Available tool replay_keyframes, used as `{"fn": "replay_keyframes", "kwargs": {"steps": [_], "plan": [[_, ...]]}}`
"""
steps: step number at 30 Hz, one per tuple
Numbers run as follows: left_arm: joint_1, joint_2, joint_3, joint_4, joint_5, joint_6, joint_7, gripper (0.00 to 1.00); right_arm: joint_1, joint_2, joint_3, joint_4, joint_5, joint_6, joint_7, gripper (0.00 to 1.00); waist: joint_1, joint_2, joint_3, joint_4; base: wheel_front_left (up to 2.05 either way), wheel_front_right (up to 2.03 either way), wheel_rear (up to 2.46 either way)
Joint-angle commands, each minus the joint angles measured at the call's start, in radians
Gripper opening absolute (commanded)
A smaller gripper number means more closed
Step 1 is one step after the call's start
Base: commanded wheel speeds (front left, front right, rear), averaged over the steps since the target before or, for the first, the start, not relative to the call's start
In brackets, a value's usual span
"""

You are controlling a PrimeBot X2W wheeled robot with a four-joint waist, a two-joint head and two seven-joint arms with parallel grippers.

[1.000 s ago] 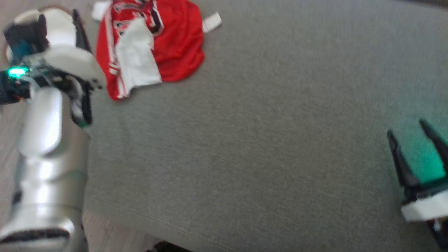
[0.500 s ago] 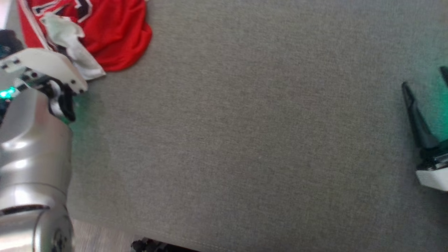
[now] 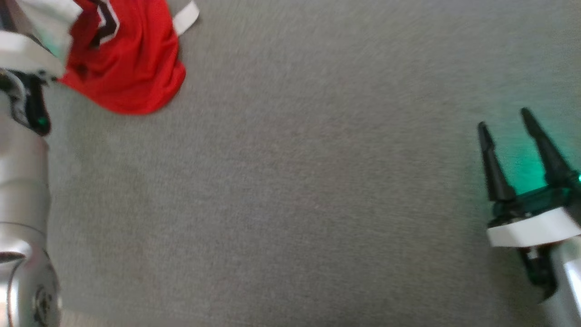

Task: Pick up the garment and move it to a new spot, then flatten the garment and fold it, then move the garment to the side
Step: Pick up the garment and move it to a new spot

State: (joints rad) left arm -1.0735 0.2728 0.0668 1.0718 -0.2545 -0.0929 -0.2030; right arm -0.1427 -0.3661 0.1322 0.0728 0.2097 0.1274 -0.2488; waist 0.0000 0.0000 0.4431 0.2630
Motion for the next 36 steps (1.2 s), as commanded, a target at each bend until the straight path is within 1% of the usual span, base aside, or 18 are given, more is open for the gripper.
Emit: {"fn": "replay_keyframes", "kwargs": {"steps": [1, 7, 9, 12, 13, 14, 19, 22, 23, 24, 25, 28, 31, 36], "plan": [[-0.035, 0.077, 0.005, -0.046, 0.007, -0.006, -0.013, 0.00, 0.010, 0.012, 0.021, -0.021, -0.003, 0.003, -0.012, 1.00, 0.0000, 0.0000, -0.114, -0.072, 0.00, 0.00, 0.00], [-0.031, 0.101, -0.066, -0.173, 0.012, -0.033, -0.009, 0.00, 0.052, 0.119, 0.005, -0.011, -0.001, 0.003, -0.013, 1.00, 0.0000, 0.0000, -0.288, -0.188, 0.00, 0.00, 0.00], [-0.024, 0.090, -0.094, -0.236, -0.005, -0.036, 0.014, 0.00, 0.068, 0.143, 0.001, -0.011, -0.003, 0.003, -0.013, 1.00, 0.0000, 0.0000, -0.333, -0.226, 0.00, 0.00, 0.00], [-0.007, 0.064, -0.170, -0.358, -0.049, -0.037, 0.063, 0.00, 0.097, 0.171, -0.007, -0.013, -0.008, 0.003, -0.013, 1.00, 0.0000, 0.0000, -0.389, -0.275, 0.00, 0.00, 0.00], [-0.004, 0.058, -0.192, -0.402, -0.065, -0.037, 0.079, 0.00, 0.108, 0.179, -0.011, -0.014, -0.009, 0.003, -0.013, 1.00, 0.0000, 0.0000, -0.402, -0.288, 0.00, 0.00, 0.00], [-0.004, 0.058, -0.192, -0.402, -0.065, -0.037, 0.079, 0.00, 0.108, 0.179, -0.011, -0.014, -0.009, 0.003, -0.013, 1.00, 0.0000, 0.0000, -0.402, -0.288, 0.00, 0.00, 0.00], [0.020, 0.029, -0.281, -0.582, -0.131, -0.038, 0.163, 0.00, 0.143, 0.206, -0.019, -0.022, -0.014, 0.003, -0.013, 1.00, 0.0000, 0.0000, -0.449, -0.360, 0.00, 0.00, 0.00], [0.032, 0.010, -0.311, -0.639, -0.140, -0.038, 0.191, 0.00, 0.145, 0.216, -0.018, -0.028, -0.017, 0.003, -0.013, 1.00, 0.0000, 0.0000, -0.454, -0.400, 0.00, 0.00, 0.00], [0.041, 0.000, -0.324, -0.644, -0.144, -0.038, 0.202, 0.00, 0.145, 0.218, -0.018, -0.031, -0.018, 0.003, -0.013, 1.00, 0.0000, 0.0000, -0.453, -0.411, 0.00, 0.00, 0.00], [0.075, -0.022, -0.360, -0.639, -0.159, -0.038, 0.225, 0.00, 0.144, 0.222, -0.015, -0.035, -0.020, 0.003, -0.013, 1.00, 0.0000, 0.0000, -0.451, -0.431, 0.00, 0.00, 0.00], [0.100, -0.030, -0.380, -0.633, -0.163, -0.038, 0.229, 0.00, 0.143, 0.224, -0.012, -0.037, -0.020, 0.003, -0.013, 1.00, 0.0000, 0.0000, -0.448, -0.440, 0.00, 0.00, 0.00], [0.197, -0.056, -0.428, -0.601, -0.184, -0.038, 0.208, 0.00, 0.143, 0.233, -0.004, -0.040, -0.019, 0.003, -0.013, 1.00, 0.0000, 0.0000, -0.436, -0.463, 0.00, 0.00, 0.00], [0.325, -0.088, -0.472, -0.556, -0.197, -0.038, 0.151, 0.00, 0.146, 0.239, -0.001, -0.037, -0.017, 0.003, -0.013, 1.00, 0.0000, 0.0000, -0.416, -0.473, 0.00, 0.00, 0.00], [0.569, -0.163, -0.527, -0.448, -0.229, -0.038, 0.037, 0.00, 0.161, 0.246, 0.004, -0.020, -0.012, 0.003, -0.013, 1.00, 0.0000, 0.0000, -0.404, -0.463, 0.00, 0.00, 0.00]]}}
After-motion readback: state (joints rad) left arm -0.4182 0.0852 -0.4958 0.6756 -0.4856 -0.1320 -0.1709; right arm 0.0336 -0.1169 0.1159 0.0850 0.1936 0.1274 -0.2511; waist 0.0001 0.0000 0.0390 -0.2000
